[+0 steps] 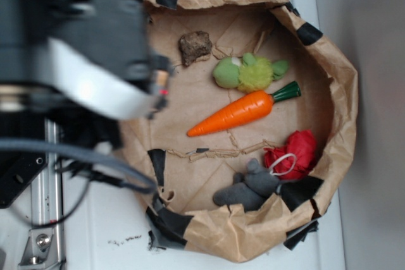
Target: Grab the rock.
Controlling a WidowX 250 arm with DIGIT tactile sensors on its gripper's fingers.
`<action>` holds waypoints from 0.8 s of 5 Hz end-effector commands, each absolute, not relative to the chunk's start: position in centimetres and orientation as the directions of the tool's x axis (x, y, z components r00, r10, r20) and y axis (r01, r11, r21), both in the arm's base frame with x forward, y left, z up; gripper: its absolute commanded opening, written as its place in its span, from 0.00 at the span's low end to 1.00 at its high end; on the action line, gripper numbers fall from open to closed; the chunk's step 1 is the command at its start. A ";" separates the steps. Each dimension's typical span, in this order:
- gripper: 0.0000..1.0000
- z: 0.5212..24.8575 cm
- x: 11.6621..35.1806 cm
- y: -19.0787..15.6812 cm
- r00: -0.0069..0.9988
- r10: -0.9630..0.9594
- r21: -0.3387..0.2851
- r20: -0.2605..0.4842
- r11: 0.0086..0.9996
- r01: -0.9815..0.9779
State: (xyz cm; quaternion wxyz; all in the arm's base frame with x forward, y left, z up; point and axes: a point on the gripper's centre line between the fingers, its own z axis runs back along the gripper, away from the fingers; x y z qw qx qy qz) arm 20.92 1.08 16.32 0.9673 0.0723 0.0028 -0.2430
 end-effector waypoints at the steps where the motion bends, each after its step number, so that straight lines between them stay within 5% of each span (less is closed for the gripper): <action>1: 1.00 13.5 25.7 3.6 0.791 -0.610 0.118 0.044 0.790 0.602; 3: 1.00 5.7 25.8 2.1 0.644 -0.765 0.110 0.010 0.641 0.760; 4: 1.00 3.3 24.7 2.4 0.609 -0.792 0.028 -0.052 0.608 0.793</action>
